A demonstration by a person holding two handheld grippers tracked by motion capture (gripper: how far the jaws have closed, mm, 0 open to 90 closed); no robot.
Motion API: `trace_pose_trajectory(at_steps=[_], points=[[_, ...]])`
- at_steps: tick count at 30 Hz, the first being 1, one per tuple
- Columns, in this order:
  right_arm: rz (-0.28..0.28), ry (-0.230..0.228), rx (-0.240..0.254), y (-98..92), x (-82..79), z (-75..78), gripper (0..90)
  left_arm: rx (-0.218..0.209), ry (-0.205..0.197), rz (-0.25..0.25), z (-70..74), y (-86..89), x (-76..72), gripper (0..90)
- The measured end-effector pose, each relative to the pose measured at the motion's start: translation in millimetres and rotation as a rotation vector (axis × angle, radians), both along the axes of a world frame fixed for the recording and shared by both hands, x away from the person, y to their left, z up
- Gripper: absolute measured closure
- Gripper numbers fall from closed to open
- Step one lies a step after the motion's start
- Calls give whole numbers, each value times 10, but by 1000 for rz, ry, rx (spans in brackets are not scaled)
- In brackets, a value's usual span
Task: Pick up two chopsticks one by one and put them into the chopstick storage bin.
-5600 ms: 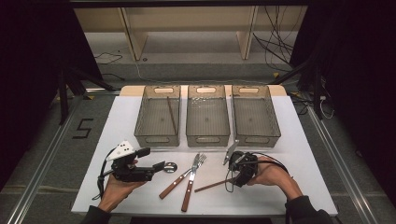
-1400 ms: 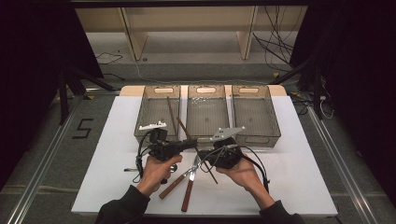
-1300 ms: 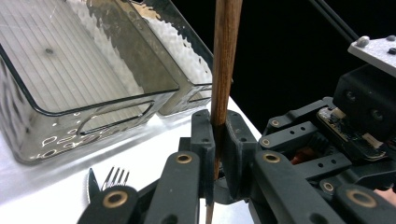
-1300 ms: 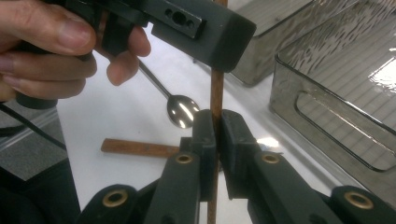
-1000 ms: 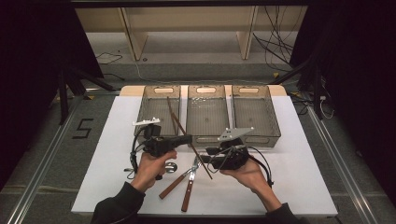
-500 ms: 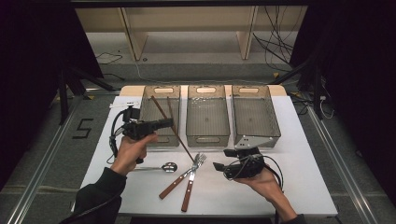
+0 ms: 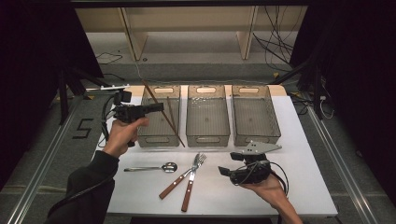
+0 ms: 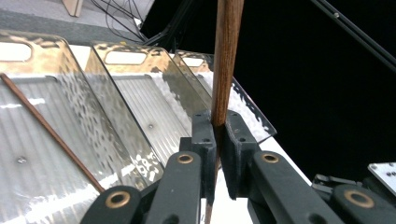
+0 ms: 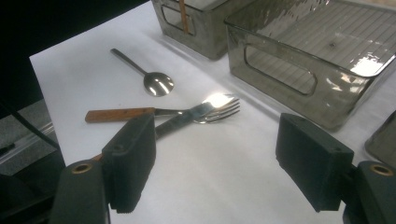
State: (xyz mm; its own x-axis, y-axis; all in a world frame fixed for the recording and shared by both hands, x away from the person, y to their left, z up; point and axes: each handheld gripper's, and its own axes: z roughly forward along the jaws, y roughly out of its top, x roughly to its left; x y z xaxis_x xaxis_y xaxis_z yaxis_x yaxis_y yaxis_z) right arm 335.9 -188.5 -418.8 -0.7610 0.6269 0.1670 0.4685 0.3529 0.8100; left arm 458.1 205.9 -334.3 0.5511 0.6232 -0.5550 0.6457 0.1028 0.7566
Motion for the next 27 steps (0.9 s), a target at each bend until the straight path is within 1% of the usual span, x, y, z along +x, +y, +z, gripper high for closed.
trace_pose_trajectory(at_steps=[2,8,12,15,21,23,25,27], points=[[-1,5,5,-2,-19,-11,292,8,-1,10,35,23,40,840],[6,12,2,2,-54,-34,277,40,11,29,122,80,187,840],[4,10,5,3,-66,-43,272,60,19,41,153,101,270,839],[3,8,9,-1,-72,-46,267,73,27,61,161,124,345,839],[7,-5,11,3,-101,-48,258,119,47,101,129,133,488,839],[6,-3,11,0,-107,-47,257,142,54,112,107,123,534,839],[8,-1,11,-1,-112,-51,256,146,72,116,73,109,582,838],[10,0,11,0,-116,-57,256,160,84,115,45,90,612,838]])
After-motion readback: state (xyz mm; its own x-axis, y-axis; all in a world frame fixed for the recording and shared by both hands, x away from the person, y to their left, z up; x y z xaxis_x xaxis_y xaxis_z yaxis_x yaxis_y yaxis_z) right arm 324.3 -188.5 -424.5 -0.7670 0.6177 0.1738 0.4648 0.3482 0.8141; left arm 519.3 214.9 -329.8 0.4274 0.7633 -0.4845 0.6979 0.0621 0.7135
